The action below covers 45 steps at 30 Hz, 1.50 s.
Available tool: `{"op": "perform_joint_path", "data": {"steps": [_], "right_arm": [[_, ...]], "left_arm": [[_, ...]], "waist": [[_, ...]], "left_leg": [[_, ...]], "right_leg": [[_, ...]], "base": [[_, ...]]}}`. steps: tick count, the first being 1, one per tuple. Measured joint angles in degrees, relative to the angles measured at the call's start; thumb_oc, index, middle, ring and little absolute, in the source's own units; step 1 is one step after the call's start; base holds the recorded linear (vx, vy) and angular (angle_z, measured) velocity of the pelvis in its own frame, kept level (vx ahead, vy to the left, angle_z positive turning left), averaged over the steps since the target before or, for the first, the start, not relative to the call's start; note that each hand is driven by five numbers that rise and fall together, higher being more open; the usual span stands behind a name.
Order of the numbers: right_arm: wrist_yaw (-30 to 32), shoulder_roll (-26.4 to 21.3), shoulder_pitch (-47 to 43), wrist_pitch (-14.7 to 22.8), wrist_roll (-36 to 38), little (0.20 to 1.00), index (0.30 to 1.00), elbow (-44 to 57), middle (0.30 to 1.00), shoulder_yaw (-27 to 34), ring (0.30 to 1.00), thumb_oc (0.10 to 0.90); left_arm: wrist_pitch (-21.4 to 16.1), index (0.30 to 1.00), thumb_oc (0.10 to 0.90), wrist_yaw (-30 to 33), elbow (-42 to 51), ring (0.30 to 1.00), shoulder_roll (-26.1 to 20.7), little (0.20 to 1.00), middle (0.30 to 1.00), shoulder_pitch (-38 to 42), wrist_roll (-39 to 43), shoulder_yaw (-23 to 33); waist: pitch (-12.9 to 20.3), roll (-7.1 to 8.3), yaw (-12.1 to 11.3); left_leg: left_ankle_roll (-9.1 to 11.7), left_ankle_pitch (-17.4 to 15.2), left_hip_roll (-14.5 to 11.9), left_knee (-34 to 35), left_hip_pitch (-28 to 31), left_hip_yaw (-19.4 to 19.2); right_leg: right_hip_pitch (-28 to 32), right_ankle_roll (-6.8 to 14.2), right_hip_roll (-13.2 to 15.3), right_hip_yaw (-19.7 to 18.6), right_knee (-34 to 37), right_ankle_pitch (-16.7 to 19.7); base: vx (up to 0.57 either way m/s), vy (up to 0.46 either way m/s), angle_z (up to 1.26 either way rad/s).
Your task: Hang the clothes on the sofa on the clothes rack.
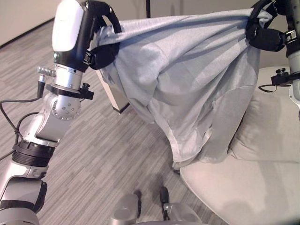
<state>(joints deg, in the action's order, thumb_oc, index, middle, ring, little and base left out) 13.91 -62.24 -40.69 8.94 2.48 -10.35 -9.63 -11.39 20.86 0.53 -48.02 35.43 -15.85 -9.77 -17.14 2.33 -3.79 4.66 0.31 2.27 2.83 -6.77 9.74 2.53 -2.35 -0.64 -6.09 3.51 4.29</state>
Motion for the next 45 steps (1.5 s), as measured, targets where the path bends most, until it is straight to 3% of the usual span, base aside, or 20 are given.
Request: {"op": "perform_joint_path", "data": {"steps": [5,8,9,11,13,15,17,18,19,22,24,27,29,31,34,36,37,38,40,45], "right_arm": [[-0.1,1.7,3.7,-0.8,-1.8,0.3,0.3,2.8,0.3,0.4,0.3,0.4],[-0.1,1.8,3.7,-0.9,-2.2,0.3,0.3,3.4,0.3,0.5,0.3,0.4],[-0.3,2.1,4.1,-1.3,-2.2,0.3,0.3,3.3,0.3,0.1,0.3,0.4],[-0.6,3.4,4.5,-1.8,-2.2,0.3,0.3,3.3,0.3,0.1,0.3,0.4],[-0.7,3.8,5.3,-1.9,-2.2,0.3,0.3,3.6,0.3,0.5,0.3,0.4],[-1.4,3.6,6.4,-2.0,-2.2,0.3,0.3,4.1,0.3,0.9,0.3,0.4],[-1.3,3.4,8.3,-1.2,-2.1,0.3,0.3,5.0,0.3,2.8,0.3,0.4],[-1.5,3.5,9.1,-1.0,-2.1,0.3,0.3,5.8,0.3,2.6,0.3,0.4],[-1.7,3.5,9.6,-0.7,-2.1,0.3,0.3,6.8,0.3,2.7,0.3,0.4],[-1.7,3.5,9.8,0.1,-2.1,0.3,0.3,8.1,0.3,4.2,0.3,0.4],[-1.8,3.5,8.6,0.4,-2.1,0.3,0.3,6.5,0.3,3.7,0.3,0.4],[-2.4,3.7,8.4,-0.5,-2.1,0.3,0.3,4.5,0.3,2.1,0.3,0.4],[-2.5,3.9,8.2,-0.8,-2.1,0.3,0.3,4.6,0.3,1.5,0.3,0.4],[-2.4,4.0,7.5,-0.1,-2.1,0.3,0.3,5.4,0.3,1.5,0.3,0.4],[-1.7,4.2,4.8,0.6,-2.1,0.3,0.3,6.0,0.3,1.9,0.3,0.4],[-1.6,4.1,4.1,0.6,-2.4,0.3,0.3,5.9,0.3,2.2,0.3,0.4],[-1.5,3.5,3.8,0.3,-3.0,0.3,0.3,5.9,0.3,2.4,0.3,0.4],[-1.1,4.5,6.2,0.4,-4.4,0.3,0.3,7.3,0.3,4.6,0.3,0.4],[-0.6,4.7,7.2,0.5,-4.5,0.3,0.3,9.2,0.3,6.6,0.3,0.4],[0.1,4.7,8.7,0.2,-4.5,0.3,0.3,8.7,0.3,8.7,0.3,0.4]], "left_arm": [[0.4,0.3,0.4,0.1,0.7,0.3,-0.2,0.3,0.3,-2.3,0.0,0.9],[0.5,0.3,0.4,0.0,0.7,0.3,-0.3,0.3,0.3,-2.9,0.0,1.6],[0.5,0.3,0.4,-0.1,0.6,0.3,-0.2,0.3,0.3,-3.2,-0.1,1.6],[0.7,0.3,0.4,-0.3,0.6,0.3,0.0,0.3,0.3,-3.8,-0.1,1.6],[0.8,0.3,0.4,-0.4,0.5,0.3,0.8,0.3,0.3,-3.7,-0.1,1.7],[0.7,0.3,0.4,-0.5,0.1,0.3,0.8,0.3,0.3,-3.0,-0.1,1.7],[0.6,0.3,0.4,-0.6,-2.1,0.3,3.1,0.3,0.3,-0.2,-0.1,1.5],[0.8,0.3,0.4,-0.5,-3.2,0.3,3.2,0.3,0.3,0.3,-0.1,1.6],[1.6,0.3,0.4,-0.7,-3.5,0.3,2.4,0.3,0.3,0.2,-0.1,1.6],[1.7,0.3,0.4,-0.8,-3.0,0.3,2.2,0.3,0.3,-1.9,-0.1,2.3],[1.3,0.3,0.4,-1.1,-1.9,0.3,3.9,0.3,0.3,-4.6,-0.2,3.0],[0.5,0.3,0.4,-1.9,0.9,0.3,4.7,0.3,0.3,-7.7,-0.1,3.9],[0.5,0.3,0.4,-1.9,2.8,0.3,4.1,0.3,0.3,-7.9,-0.1,5.2],[0.6,0.3,0.4,-1.6,3.5,0.3,2.6,0.3,0.3,-8.2,0.0,6.0],[0.5,0.3,0.4,-0.6,4.7,0.3,1.4,0.3,0.3,-8.6,0.0,8.4],[0.5,0.3,0.4,-0.5,6.2,0.3,1.7,0.3,0.3,-9.5,0.0,9.1],[0.4,0.3,0.4,-0.4,7.1,0.3,1.9,0.3,0.3,-10.2,-0.1,9.1],[0.2,0.3,0.4,-0.4,8.8,0.3,2.0,0.3,0.3,-11.8,0.0,9.5],[0.2,0.3,0.4,-0.3,11.6,0.3,2.0,0.3,0.3,-12.4,0.0,10.4],[-2.7,0.3,0.4,-0.7,14.9,0.3,1.9,0.3,0.3,-12.3,0.0,11.8]], "waist": [[1.7,-1.19,-0.7],[3.0,-5.05,-0.8],[2.9,-4.95,-0.9],[2.8,-5.14,-0.5],[2.6,-6.29,-0.3],[2.5,-6.16,1.4],[1.9,-6.93,1.6],[1.7,-6.33,2.7],[1.5,-5.44,4.0],[2.1,-1.75,4.9],[2.3,0.49,5.2],[1.6,0.98,1.4],[0.3,3.41,-1.8],[-0.2,4.61,-2.6],[-0.1,3.75,-2.9],[0.1,1.08,-2.4],[0.7,-2.23,-2.0],[0.6,-2.86,-1.5],[0.9,-2.87,-0.7],[0.9,-2.78,-0.7]], "left_leg": [[-3.7,3.9,-0.2,-0.5,-2.0,2.4],[-5.1,10.6,-1.4,2.0,3.0,1.9],[-5.8,10.0,-0.3,2.2,4.5,0.7],[-7.4,8.8,2.0,2.2,8.0,-0.2],[-9.3,6.2,2.3,2.2,10.5,2.3],[-8.8,5.5,2.9,2.1,11.7,3.4],[-6.5,1.9,1.9,0.6,12.0,6.4],[-3.7,-0.2,1.6,0.4,12.3,5.9],[-3.3,-0.7,2.1,0.9,13.7,5.0],[-3.9,-0.8,7.6,0.9,19.3,6.5],[-2.1,-2.2,13.3,-6.0,21.1,5.2],[-1.9,-6.0,13.5,-37.8,7.0,-2.1],[-0.2,-9.6,8.1,-43.3,0.9,-3.3],[-0.4,-9.3,2.3,-32.5,-1.2,-0.7],[0.5,-3.1,-1.1,-8.8,-0.4,6.2],[-0.3,1.7,-3.3,-1.9,0.8,6.8],[-0.4,3.1,-5.1,-2.4,1.9,6.6],[-0.2,7.3,-4.6,-1.9,3.3,5.4],[-2.4,8.7,-1.5,1.6,5.7,3.4],[-3.8,8.2,3.2,2.2,7.4,1.1]], "right_leg": [[3.8,0.2,-1.7,-1.6,1.5,-2.8],[2.5,3.5,-2.7,-2.2,-4.8,-7.4],[1.5,5.1,-1.3,0.2,-9.2,-9.1],[-2.6,4.1,2.3,10.4,-22.7,-13.7],[-4.5,4.1,3.5,11.9,-26.2,-15.5],[-7.4,5.0,3.2,12.6,-24.3,-15.5],[-14.8,4.8,-1.6,12.3,-26.4,-16.4],[-16.8,6.2,-3.3,12.1,-23.6,-15.1],[-17.5,7.2,-4.3,13.4,-17.7,-12.5],[-14.7,4.1,-3.1,13.5,-5.8,-3.3],[-9.2,-3.2,0.8,11.7,-2.3,7.5],[-3.5,-4.4,0.7,8.1,-0.5,3.8],[0.1,-4.6,0.6,6.4,0.6,3.3],[2.8,-3.9,1.0,5.4,1.3,2.3],[3.8,-1.2,1.4,2.9,1.5,0.3],[4.9,0.9,0.4,2.0,1.5,-1.2],[6.0,2.1,-1.1,1.4,1.5,-2.4],[7.0,3.7,0.0,0.6,0.9,-4.0],[6.5,6.1,3.8,1.7,-0.6,-6.1],[8.6,8.3,9.0,4.4,1.8,-5.8]], "base": [[0.36,0.372,-0.3],[0.2,0.245,-0.48],[0.26,0.261,-0.5],[0.24,0.178,-0.34],[0.28,0.031,-0.13],[0.38,-0.028,0.18],[0.35,-0.047,0.24],[0.29,-0.069,0.45],[0.28,-0.088,0.36],[0.33,-0.083,0.35],[0.24,-0.061,0.43],[0.17,-0.044,-0.22],[0.19,0.079,-0.56],[0.13,0.098,-0.25],[0.13,0.074,-0.44],[0.12,0.134,-0.43],[0.12,0.264,-0.43],[0.06,0.208,-0.43],[0.04,0.112,-0.29],[0.04,0.046,-0.15]]}}
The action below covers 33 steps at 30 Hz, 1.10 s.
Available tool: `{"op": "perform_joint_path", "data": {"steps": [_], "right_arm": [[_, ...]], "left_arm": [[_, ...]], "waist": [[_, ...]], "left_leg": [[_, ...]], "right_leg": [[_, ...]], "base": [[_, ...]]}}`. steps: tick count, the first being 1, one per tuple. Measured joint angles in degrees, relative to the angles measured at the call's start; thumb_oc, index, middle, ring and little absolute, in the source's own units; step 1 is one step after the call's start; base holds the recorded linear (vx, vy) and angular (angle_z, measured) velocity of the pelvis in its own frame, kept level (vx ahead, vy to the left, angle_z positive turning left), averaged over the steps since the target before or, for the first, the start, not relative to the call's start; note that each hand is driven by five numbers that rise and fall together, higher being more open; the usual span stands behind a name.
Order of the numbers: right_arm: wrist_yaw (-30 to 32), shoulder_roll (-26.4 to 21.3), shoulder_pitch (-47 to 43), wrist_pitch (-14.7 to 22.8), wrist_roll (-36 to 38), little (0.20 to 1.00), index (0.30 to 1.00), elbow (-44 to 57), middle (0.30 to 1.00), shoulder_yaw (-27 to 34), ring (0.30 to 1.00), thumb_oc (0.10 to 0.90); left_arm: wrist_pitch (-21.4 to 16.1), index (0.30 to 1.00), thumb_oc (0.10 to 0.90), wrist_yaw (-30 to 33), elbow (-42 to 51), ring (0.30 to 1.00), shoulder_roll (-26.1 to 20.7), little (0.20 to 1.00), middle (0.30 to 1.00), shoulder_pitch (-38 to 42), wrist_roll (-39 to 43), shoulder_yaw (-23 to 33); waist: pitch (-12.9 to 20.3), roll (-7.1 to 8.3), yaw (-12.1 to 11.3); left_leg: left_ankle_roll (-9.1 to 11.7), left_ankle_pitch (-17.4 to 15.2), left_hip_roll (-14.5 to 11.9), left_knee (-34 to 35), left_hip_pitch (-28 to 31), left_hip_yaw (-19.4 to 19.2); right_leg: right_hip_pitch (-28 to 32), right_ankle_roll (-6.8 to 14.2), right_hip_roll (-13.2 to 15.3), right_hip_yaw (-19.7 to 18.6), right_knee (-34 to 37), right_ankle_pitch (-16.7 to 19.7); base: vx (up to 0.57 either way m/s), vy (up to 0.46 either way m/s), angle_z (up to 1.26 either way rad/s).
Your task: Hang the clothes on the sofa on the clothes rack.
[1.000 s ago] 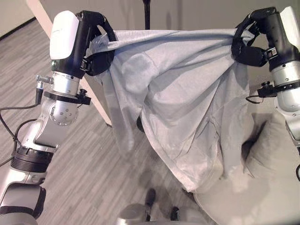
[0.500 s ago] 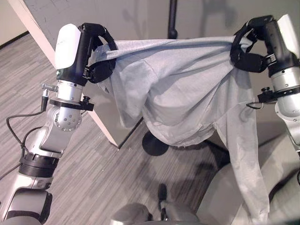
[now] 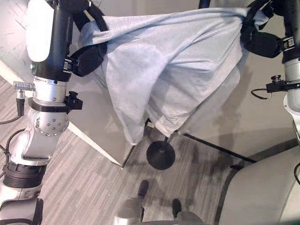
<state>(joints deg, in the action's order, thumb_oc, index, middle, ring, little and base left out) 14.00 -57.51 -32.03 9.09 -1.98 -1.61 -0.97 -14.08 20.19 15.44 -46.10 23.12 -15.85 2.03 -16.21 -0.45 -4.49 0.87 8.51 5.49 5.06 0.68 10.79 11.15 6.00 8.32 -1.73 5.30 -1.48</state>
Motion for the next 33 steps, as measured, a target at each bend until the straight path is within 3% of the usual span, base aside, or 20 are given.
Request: {"op": "perform_joint_path", "data": {"steps": [5,8,14,16,19,21,23,24,25,26,28,30,33], "right_arm": [[0.0,0.2,4.8,0.4,-0.1,0.3,0.3,3.1,0.3,3.8,0.3,0.4],[0.1,1.2,9.0,1.3,-0.5,0.3,0.3,5.3,0.3,7.0,0.3,0.4],[0.1,1.2,13.1,1.8,-2.2,0.3,0.3,7.6,0.3,9.5,0.3,0.4],[0.1,0.9,12.9,2.0,-2.2,0.3,0.3,6.8,0.3,10.0,0.3,0.4],[0.1,0.4,11.3,2.4,-2.1,0.3,0.3,3.9,0.3,9.9,0.3,0.4],[0.3,0.4,10.8,2.4,-2.1,0.3,0.3,3.3,0.3,9.8,0.3,0.4],[0.5,-1.8,10.1,2.5,-2.1,0.3,0.3,2.2,0.3,8.0,0.3,0.4],[0.5,-2.6,8.9,2.5,-2.1,0.3,0.3,1.5,0.3,6.9,0.3,0.4],[0.6,-2.9,4.7,2.4,-2.1,0.3,0.3,-0.6,0.3,3.9,0.3,0.4],[0.6,-3.6,2.5,2.3,-2.1,0.3,0.3,-1.5,0.3,3.2,0.3,0.4],[1.7,-4.0,0.2,2.2,-2.1,0.3,0.3,-2.3,0.3,2.8,0.3,0.4],[2.0,-4.7,-5.4,1.4,-2.1,0.3,0.3,-5.5,0.3,-1.1,0.3,0.4],[3.0,-5.1,-11.0,1.1,-1.8,0.3,0.3,-9.1,0.3,-2.4,0.3,0.4]], "left_arm": [[0.1,0.3,0.4,0.0,0.4,0.3,0.0,0.3,0.3,0.0,0.0,0.1],[0.1,0.3,0.4,0.1,0.5,0.3,0.0,0.3,0.3,0.0,0.0,0.1],[0.2,0.3,0.4,0.1,0.4,0.3,0.1,0.3,0.3,0.1,0.3,-0.4],[0.3,0.3,0.4,0.1,-0.3,0.3,0.3,0.3,0.3,1.5,0.6,-2.1],[0.5,0.3,0.4,0.0,-2.6,0.3,0.5,0.3,0.3,4.3,2.5,-5.7],[0.2,0.3,0.4,0.0,-2.6,0.3,0.4,0.3,0.3,4.4,2.6,-6.0],[-0.5,0.3,0.4,0.2,-2.9,0.3,-0.3,0.3,0.3,4.5,2.9,-6.0],[-0.6,0.3,0.4,0.4,-3.1,0.3,-0.6,0.3,0.3,4.6,3.2,-6.2],[-0.5,0.3,0.4,0.7,-3.3,0.3,-2.0,0.3,0.3,4.6,4.5,-6.5],[-0.6,0.3,0.4,0.8,-3.4,0.3,-2.8,0.3,0.3,5.1,4.5,-6.5],[-0.7,0.3,0.4,1.1,-3.6,0.3,-3.6,0.3,0.3,6.6,4.5,-6.4],[-0.5,0.3,0.4,1.2,-5.2,0.3,-3.7,0.3,0.3,9.6,4.5,-7.5],[-0.6,0.3,0.4,1.2,-8.7,0.3,-4.1,0.3,0.3,16.7,5.3,-10.4]], "waist": [[0.2,0.34,-0.1],[0.2,0.4,0.2],[2.3,1.08,3.4],[2.3,1.3,3.7],[2.1,1.6,4.2],[2.1,1.24,4.5],[1.8,2.68,3.6],[1.7,2.73,3.6],[2.0,2.37,2.6],[2.5,1.26,1.8],[2.9,0.67,3.3],[2.9,1.0,2.3],[2.9,1.3,1.7]], "left_leg": [[-0.5,-0.3,0.3,0.1,-0.3,0.1],[-0.5,-0.4,-0.7,0.1,-0.5,0.4],[-0.1,0.5,-1.3,-0.3,-1.9,2.6],[0.3,1.1,-1.1,-1.3,-2.5,3.2],[3.3,1.2,-0.5,-5.2,-5.2,2.1],[5.3,-2.3,-2.3,-5.1,-5.4,-0.1],[6.2,-7.0,-4.0,-5.9,-5.5,-6.6],[5.2,-6.7,-3.8,-6.3,-5.5,-5.7],[2.9,-5.0,-3.7,-6.2,-4.5,1.7],[3.1,-5.0,-5.3,-6.3,-4.0,3.6],[2.7,-3.2,-5.1,-4.3,-2.9,2.8],[2.3,-2.9,-4.2,-3.2,-1.9,0.0],[1.8,-2.5,-3.0,-2.3,-1.6,-1.6]], "right_leg": [[0.1,1.7,0.3,1.3,-0.1,-0.5],[0.4,1.5,-0.8,2.4,-0.1,-0.6],[0.5,0.5,-2.1,4.4,-0.1,-1.2],[0.7,0.3,-2.4,5.0,-0.2,-1.3],[1.0,-0.5,-2.5,6.8,-0.2,-2.0],[1.1,-0.8,-3.1,7.2,-0.5,-2.0],[0.8,-1.7,-2.2,6.9,-1.3,-2.4],[0.8,-1.9,-2.0,6.5,-1.5,-2.6],[-0.1,-2.3,-2.0,4.0,-1.9,-2.8],[-1.2,-1.6,-2.4,2.3,-2.4,-2.4],[-1.9,-0.6,-1.7,1.6,-3.0,-2.1],[-2.2,0.6,-0.4,-1.3,-2.1,-1.5],[-2.0,2.2,1.3,-1.8,-0.2,-0.5]], "base": [[0.0,-0.032,0.05],[-0.01,-0.081,0.17],[-0.03,-0.156,0.26],[-0.14,-0.102,0.27],[-0.04,-0.003,0.37],[0.09,0.07,0.12],[0.12,0.086,-0.09],[0.11,0.121,-0.43],[0.05,0.087,-0.79],[0.14,0.224,-0.7],[0.17,0.296,-0.27],[0.11,0.161,-0.55],[0.06,0.083,-0.25]]}}
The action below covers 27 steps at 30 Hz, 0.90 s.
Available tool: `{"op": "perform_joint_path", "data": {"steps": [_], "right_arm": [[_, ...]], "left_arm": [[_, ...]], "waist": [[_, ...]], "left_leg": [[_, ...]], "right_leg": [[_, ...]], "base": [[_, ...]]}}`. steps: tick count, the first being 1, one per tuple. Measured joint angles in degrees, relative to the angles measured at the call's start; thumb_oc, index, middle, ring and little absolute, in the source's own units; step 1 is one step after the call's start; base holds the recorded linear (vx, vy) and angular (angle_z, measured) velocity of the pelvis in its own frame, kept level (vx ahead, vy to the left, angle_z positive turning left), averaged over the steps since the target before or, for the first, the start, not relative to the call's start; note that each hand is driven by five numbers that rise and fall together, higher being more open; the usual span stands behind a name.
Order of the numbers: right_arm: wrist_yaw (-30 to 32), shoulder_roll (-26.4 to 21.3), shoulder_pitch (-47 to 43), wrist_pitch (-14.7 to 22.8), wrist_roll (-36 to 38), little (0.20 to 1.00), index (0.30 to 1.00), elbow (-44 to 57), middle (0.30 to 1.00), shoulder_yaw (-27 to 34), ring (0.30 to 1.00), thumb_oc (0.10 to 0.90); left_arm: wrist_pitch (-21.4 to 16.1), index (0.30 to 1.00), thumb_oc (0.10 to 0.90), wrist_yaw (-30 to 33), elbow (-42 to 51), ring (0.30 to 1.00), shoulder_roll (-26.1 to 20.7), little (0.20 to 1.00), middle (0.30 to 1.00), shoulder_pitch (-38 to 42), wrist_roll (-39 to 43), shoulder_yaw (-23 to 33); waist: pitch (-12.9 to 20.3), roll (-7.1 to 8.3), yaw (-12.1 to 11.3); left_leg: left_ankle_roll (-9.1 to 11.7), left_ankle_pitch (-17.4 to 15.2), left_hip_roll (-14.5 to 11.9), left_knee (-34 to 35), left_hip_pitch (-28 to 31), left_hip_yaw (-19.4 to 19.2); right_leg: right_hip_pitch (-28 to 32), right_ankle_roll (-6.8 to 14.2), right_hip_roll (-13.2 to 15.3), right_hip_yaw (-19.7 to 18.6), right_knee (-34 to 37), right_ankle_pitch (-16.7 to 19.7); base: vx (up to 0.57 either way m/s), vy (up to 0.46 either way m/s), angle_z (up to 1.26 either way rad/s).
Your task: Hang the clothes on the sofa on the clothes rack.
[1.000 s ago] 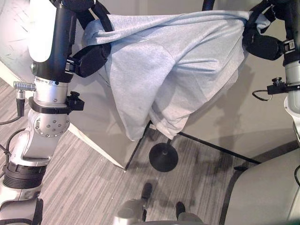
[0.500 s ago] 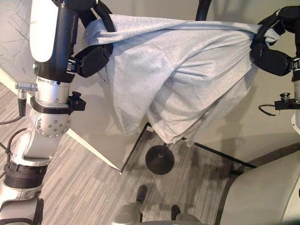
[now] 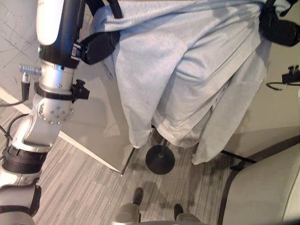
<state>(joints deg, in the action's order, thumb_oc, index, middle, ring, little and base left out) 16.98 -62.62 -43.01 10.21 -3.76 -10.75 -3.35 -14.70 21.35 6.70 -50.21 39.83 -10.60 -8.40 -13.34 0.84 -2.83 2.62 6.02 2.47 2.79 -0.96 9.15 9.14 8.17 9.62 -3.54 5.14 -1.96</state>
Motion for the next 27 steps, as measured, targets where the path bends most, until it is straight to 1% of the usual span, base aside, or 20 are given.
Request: {"op": "perform_joint_path", "data": {"steps": [3,6,7,10,11,13,15,17,18,19,22,23,24,25,26,27], "right_arm": [[0.3,-2.6,-5.2,-0.6,0.1,0.3,0.3,-5.3,0.3,-6.2,0.3,0.4],[0.4,-2.6,-5.5,-1.5,0.1,0.3,0.3,-6.6,0.3,-7.9,0.3,0.4],[0.2,-2.6,-5.5,-1.6,0.1,0.3,0.3,-8.0,0.3,-9.7,0.3,0.4],[-0.8,-0.7,-5.2,-2.3,-0.4,0.3,0.3,-11.4,0.3,-12.7,0.3,0.4],[-1.1,0.5,-4.9,-2.4,-0.4,0.3,0.3,-12.1,0.3,-13.0,0.3,0.4],[-1.8,4.2,-2.3,-3.0,-0.5,0.3,0.3,-13.2,0.3,-13.2,0.3,0.4],[-2.5,9.6,2.6,-3.3,-0.8,0.3,0.3,-12.8,0.3,-12.3,0.3,0.4],[-3.7,14.0,6.9,-3.4,-2.7,0.3,0.3,-12.5,0.3,-12.3,0.3,0.4],[-4.5,15.3,8.4,-3.5,-2.8,0.3,0.3,-12.1,0.3,-12.5,0.3,0.4],[-5.1,18.2,10.8,-3.6,-2.8,0.3,0.3,-11.3,0.3,-12.0,0.3,0.4],[-5.5,22.3,15.0,-3.5,-2.8,0.3,0.3,-9.4,0.3,-11.4,0.3,0.4],[-5.6,23.0,15.4,-3.5,-2.7,0.3,0.3,-9.4,0.3,-11.3,0.3,0.4],[-5.6,24.0,16.0,-3.5,-2.6,0.361,0.361,-9.4,0.361,-10.6,0.361,0.441],[-5.4,24.7,16.2,-3.5,-2.5,0.571,0.571,-9.4,0.571,-10.0,0.571,0.58],[-5.4,25.1,16.6,-3.3,-1.4,0.9,0.9,-9.1,0.9,-9.5,0.9,0.8],[-5.4,25.7,17.7,-3.3,0.2,0.9,0.9,-8.4,0.9,-8.6,0.9,0.8]], "left_arm": [[-0.1,0.3,0.4,-0.1,-2.3,0.3,0.1,0.3,0.3,4.4,2.1,-3.6],[0.0,0.3,0.4,-0.3,-3.2,0.3,0.5,0.3,0.3,4.8,4.6,-5.5],[0.1,0.3,0.4,-0.4,-4.4,0.3,1.4,0.3,0.3,5.0,6.0,-7.1],[1.0,0.3,0.4,-1.7,-7.4,0.3,4.1,0.3,0.3,4.9,6.0,-10.1],[1.4,0.3,0.4,-2.2,-8.0,0.3,4.7,0.3,0.3,4.6,6.0,-10.6],[2.4,0.3,0.4,-2.8,-9.0,0.3,8.1,0.3,0.3,1.8,6.0,-11.2],[2.7,0.3,0.4,-4.0,-11.1,0.3,11.5,0.3,0.3,-1.7,5.6,-12.0],[3.2,0.3,0.4,-5.9,-13.0,0.3,13.9,0.3,0.3,-3.7,5.5,-13.7],[3.4,0.3,0.4,-6.5,-13.5,0.3,14.7,0.3,0.3,-4.5,5.5,-14.1],[3.6,0.3,0.4,-7.2,-13.9,0.3,16.3,0.3,0.3,-6.4,5.5,-14.2],[3.6,0.3,0.4,-8.0,-14.1,0.3,20.6,0.3,0.3,-9.8,5.7,-13.8],[3.6,0.695,0.664,-8.1,-14.4,0.695,21.6,0.695,0.695,-10.8,6.2,-13.7],[3.5,0.9,0.8,-8.2,-14.9,0.9,22.8,0.9,0.9,-11.8,7.3,-13.5],[3.5,0.9,0.8,-8.3,-15.0,0.9,23.0,0.9,0.9,-12.2,8.2,-13.5],[3.5,0.9,0.8,-8.7,-15.3,0.9,23.3,0.9,0.9,-13.1,8.7,-13.2],[3.5,0.9,0.8,-9.1,-15.6,0.9,23.6,0.9,0.9,-14.1,10.0,-12.8]], "waist": [[0.0,0.33,-0.1],[0.0,0.48,0.0],[0.1,0.57,0.1],[0.1,0.58,0.4],[0.1,0.62,0.7],[0.5,0.56,1.6],[1.0,0.78,1.9],[1.1,0.73,2.5],[1.0,0.73,2.7],[1.1,0.67,3.2],[1.2,0.44,3.3],[1.2,0.34,3.4],[1.4,0.11,3.4],[1.5,-0.05,3.4],[1.9,-0.43,3.4],[2.3,-0.78,3.2]], "left_leg": [[-0.1,0.1,0.0,0.3,0.1,-0.1],[0.3,0.7,-0.7,1.3,0.3,0.2],[0.5,0.8,-0.9,1.4,0.3,0.4],[0.6,1.3,-1.5,2.1,0.3,1.0],[0.6,1.4,-1.5,2.2,0.3,1.1],[0.5,1.5,-1.6,2.2,0.2,1.3],[0.5,1.6,-1.6,2.3,0.5,1.1],[0.4,1.7,-1.7,2.3,0.5,1.1],[0.4,1.7,-1.6,2.3,0.5,1.1],[0.4,1.7,-1.6,2.3,0.5,1.1],[0.4,1.7,-1.6,2.3,0.9,1.1],[0.4,1.7,-1.7,2.3,1.2,1.0],[0.5,1.6,-1.7,2.4,1.5,1.1],[0.6,1.3,-1.8,2.4,1.6,1.1],[0.6,0.6,-1.9,2.5,1.5,1.0],[0.6,0.6,-2.0,2.6,1.6,0.8]], "right_leg": [[0.0,0.1,0.0,0.1,0.0,0.0],[-0.1,0.1,-0.7,0.2,0.0,-0.1],[-0.1,0.0,-0.9,0.3,0.0,-0.1],[-0.2,-0.1,-1.5,0.5,0.0,-0.1],[-0.2,-0.1,-1.7,0.5,0.0,-0.1],[-0.2,-0.1,-1.7,0.7,0.0,-0.1],[-0.1,-0.1,-1.7,0.6,0.0,-0.1],[0.0,-0.1,-1.8,0.6,0.0,-0.1],[0.0,-0.1,-1.8,0.7,0.0,-0.1],[0.0,-0.1,-1.8,0.7,0.0,-0.1],[0.3,-0.2,-1.7,0.7,0.0,-0.1],[0.6,-0.2,-1.7,0.7,0.0,-0.1],[0.9,-0.2,-1.8,0.6,0.1,-0.2],[1.0,-0.2,-1.8,0.6,0.1,-0.2],[0.9,-0.2,-1.9,0.4,0.1,-0.2],[0.9,-0.2,-2.0,0.3,0.1,-0.2]], "base": [[0.04,0.034,-0.01],[0.01,-0.006,0.03],[0.0,-0.014,0.05],[-0.01,-0.011,0.07],[-0.02,-0.016,0.07],[-0.01,-0.007,0.02],[-0.01,-0.021,-0.04],[0.0,0.0,0.0],[0.0,0.0,0.0],[0.0,0.0,0.0],[0.0,0.0,0.0],[0.0,0.0,0.0],[0.0,0.0,0.0],[0.0,0.0,0.0],[0.01,0.002,-0.04],[0.04,0.0,-0.06]]}}
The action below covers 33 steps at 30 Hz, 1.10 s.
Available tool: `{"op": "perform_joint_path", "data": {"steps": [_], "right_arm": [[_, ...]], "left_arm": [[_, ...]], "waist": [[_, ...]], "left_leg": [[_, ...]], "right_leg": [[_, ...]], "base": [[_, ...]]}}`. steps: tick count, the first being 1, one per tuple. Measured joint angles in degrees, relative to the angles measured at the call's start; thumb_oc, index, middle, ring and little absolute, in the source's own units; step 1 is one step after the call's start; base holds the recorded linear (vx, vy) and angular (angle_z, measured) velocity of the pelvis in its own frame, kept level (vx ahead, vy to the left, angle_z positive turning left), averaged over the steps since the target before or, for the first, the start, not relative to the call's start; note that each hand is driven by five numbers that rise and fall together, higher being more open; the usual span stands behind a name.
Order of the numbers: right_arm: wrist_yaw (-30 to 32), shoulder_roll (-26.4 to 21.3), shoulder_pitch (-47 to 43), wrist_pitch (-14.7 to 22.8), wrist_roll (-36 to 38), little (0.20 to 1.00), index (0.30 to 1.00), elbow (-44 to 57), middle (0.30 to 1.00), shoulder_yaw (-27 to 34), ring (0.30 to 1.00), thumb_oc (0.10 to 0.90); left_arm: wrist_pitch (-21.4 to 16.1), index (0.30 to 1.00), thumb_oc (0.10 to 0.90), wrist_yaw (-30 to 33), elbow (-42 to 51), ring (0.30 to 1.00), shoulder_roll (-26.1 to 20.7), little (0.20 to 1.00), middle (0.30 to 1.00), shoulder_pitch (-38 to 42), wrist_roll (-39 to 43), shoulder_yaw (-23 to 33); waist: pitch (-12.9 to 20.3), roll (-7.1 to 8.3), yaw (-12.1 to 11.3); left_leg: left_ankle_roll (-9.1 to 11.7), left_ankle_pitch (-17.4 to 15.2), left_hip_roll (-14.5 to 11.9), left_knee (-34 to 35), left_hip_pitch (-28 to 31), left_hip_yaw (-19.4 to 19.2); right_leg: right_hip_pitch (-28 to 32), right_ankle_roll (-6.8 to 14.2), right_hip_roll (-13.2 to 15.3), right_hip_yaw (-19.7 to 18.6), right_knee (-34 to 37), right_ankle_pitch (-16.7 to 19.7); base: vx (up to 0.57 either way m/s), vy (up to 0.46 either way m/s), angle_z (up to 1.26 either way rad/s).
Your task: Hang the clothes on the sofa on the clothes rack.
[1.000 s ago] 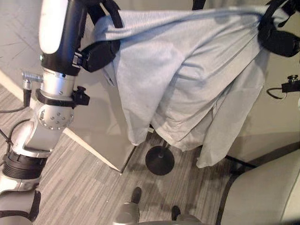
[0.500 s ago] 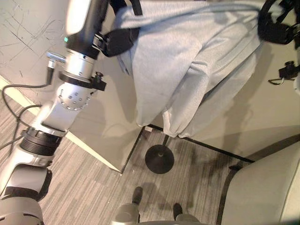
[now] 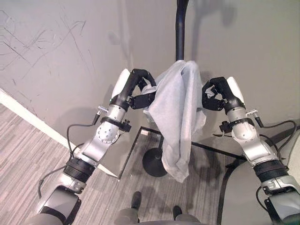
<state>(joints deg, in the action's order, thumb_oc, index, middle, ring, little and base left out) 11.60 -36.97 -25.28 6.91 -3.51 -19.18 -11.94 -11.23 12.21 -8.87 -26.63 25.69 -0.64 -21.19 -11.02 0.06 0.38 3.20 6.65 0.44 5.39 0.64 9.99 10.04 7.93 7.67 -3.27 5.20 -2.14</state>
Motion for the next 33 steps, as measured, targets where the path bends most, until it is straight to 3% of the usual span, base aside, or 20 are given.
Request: {"op": "perform_joint_path", "data": {"steps": [8,14,18,23,26,29,33], "right_arm": [[-1.2,4.4,9.3,0.4,6.6,0.9,0.9,4.6,0.9,4.7,0.9,0.8],[-1.3,5.7,14.0,1.3,7.0,0.9,0.9,6.6,0.9,10.8,0.9,0.8],[-1.2,7.3,19.1,2.0,6.3,0.9,0.9,6.9,0.9,15.0,0.9,0.8],[-1.0,9.3,27.4,-0.9,6.5,0.9,0.9,-4.9,0.9,19.1,0.9,0.8],[-1.4,13.1,34.1,-2.4,7.0,0.9,0.9,-11.8,0.9,19.4,0.9,0.8],[-2.6,17.3,39.2,-2.2,7.3,0.9,0.9,-18.0,0.9,17.4,0.9,0.8],[-5.8,20.0,41.2,-4.1,8.5,0.9,0.9,-27.6,0.9,9.3,0.9,0.8]], "left_arm": [[0.0,0.9,0.8,-1.1,-2.8,0.9,2.0,0.9,0.9,-7.8,4.0,5.0],[-1.0,0.9,0.8,-2.3,-2.9,0.9,2.6,0.9,0.9,-11.4,6.0,9.8],[-1.7,0.9,0.8,-4.5,-2.2,0.9,3.7,0.9,0.9,-16.1,11.8,14.4],[-0.1,0.9,0.8,-6.6,-8.9,0.9,4.6,0.9,0.9,-26.0,14.5,17.8],[-0.7,0.9,0.8,-7.7,-12.3,0.9,8.2,0.9,0.9,-30.7,14.5,18.5],[-2.3,0.9,0.8,-8.5,-16.4,0.9,12.4,0.9,0.9,-33.3,16.0,19.0],[-2.0,0.9,0.8,-9.7,-25.3,0.9,15.4,0.9,0.9,-34.1,15.9,17.2]], "waist": [[2.2,-0.29,0.6],[2.7,-0.3,1.6],[4.1,-0.37,1.6],[4.3,-0.39,1.6],[4.1,-0.39,1.6],[4.2,-0.54,1.7],[4.2,-0.6,2.1]], "left_leg": [[-0.4,0.0,-0.9,0.0,-0.1,-0.4],[-0.1,0.1,-1.3,-0.1,0.1,-0.9],[-0.3,-0.4,-1.5,0.0,-0.1,-1.1],[-0.3,-0.5,-1.5,0.1,-0.3,-1.3],[0.1,-0.5,-1.6,0.1,-0.2,-1.2],[0.4,-1.5,-1.6,0.1,-0.2,-1.3],[0.5,-1.6,-1.7,0.1,-0.3,-1.3]], "right_leg": [[-0.4,-0.4,-0.8,-0.4,0.0,0.1],[-0.5,-0.5,-0.9,-0.8,0.0,0.1],[-0.8,-0.7,-1.0,-0.8,0.0,0.0],[-1.0,-0.9,-0.9,-0.8,0.0,-0.2],[-0.9,-1.1,-1.0,-0.8,0.0,-0.4],[-0.8,-1.4,-1.0,-0.8,0.0,-0.6],[-0.9,-1.4,-1.1,-0.8,0.0,-0.6]], "base": [[0.01,0.003,-0.03],[-0.01,0.007,-0.05],[0.0,0.009,-0.02],[0.0,0.0,0.0],[0.01,0.003,0.0],[0.0,0.0,0.0],[0.0,0.0,0.0]]}}
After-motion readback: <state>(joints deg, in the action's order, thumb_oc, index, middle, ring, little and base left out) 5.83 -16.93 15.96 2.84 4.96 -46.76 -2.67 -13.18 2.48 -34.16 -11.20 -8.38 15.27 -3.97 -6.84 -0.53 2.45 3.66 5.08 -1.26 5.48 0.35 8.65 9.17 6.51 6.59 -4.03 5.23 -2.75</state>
